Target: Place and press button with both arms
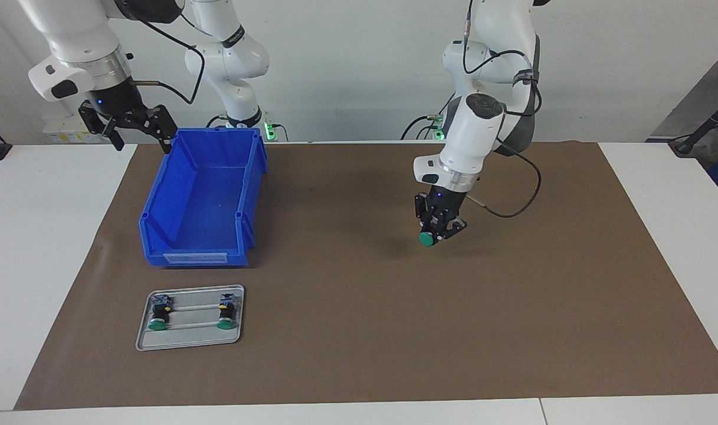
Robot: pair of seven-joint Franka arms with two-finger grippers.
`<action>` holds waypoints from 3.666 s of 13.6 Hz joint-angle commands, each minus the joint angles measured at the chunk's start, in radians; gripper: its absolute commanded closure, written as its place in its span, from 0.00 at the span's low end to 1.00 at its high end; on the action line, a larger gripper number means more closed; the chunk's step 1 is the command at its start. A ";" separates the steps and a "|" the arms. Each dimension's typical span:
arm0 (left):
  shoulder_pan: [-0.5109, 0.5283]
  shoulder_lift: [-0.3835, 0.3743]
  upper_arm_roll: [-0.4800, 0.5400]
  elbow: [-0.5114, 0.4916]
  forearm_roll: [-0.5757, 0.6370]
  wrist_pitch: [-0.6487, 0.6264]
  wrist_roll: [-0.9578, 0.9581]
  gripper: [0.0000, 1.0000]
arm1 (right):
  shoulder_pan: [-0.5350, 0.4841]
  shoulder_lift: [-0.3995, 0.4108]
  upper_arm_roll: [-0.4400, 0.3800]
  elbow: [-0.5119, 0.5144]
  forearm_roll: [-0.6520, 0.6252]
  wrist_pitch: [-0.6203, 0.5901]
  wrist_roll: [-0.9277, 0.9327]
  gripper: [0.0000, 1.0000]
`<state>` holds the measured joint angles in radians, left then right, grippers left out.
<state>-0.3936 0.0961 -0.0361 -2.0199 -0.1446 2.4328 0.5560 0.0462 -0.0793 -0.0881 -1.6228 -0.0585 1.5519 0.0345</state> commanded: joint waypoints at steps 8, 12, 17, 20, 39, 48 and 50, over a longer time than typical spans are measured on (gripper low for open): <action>0.087 -0.045 -0.011 -0.039 -0.128 -0.066 0.174 0.94 | -0.009 -0.020 0.008 -0.023 0.014 0.011 -0.005 0.00; 0.237 -0.049 -0.013 0.006 -0.225 -0.265 0.425 0.93 | -0.009 -0.020 0.008 -0.025 0.014 0.011 -0.005 0.00; 0.378 -0.070 -0.007 0.024 -0.344 -0.448 0.663 0.92 | -0.009 -0.020 0.008 -0.023 0.016 0.011 -0.005 0.00; 0.470 -0.094 -0.007 0.001 -0.420 -0.543 0.800 0.88 | -0.009 -0.020 0.008 -0.023 0.016 0.011 -0.005 0.00; 0.671 -0.288 -0.004 -0.487 -0.911 -0.549 1.426 1.00 | -0.009 -0.020 0.008 -0.025 0.016 0.011 -0.005 0.00; 0.562 -0.188 -0.004 -0.511 -1.242 -0.541 1.633 1.00 | -0.009 -0.020 0.008 -0.023 0.016 0.011 -0.005 0.00; 0.524 -0.112 -0.004 -0.496 -1.367 -0.544 1.734 1.00 | -0.009 -0.020 0.008 -0.025 0.016 0.011 -0.005 0.00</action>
<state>0.1746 -0.0869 -0.0530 -2.5250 -1.4113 1.8891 2.1872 0.0462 -0.0794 -0.0881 -1.6229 -0.0585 1.5519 0.0345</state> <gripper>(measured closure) 0.661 0.000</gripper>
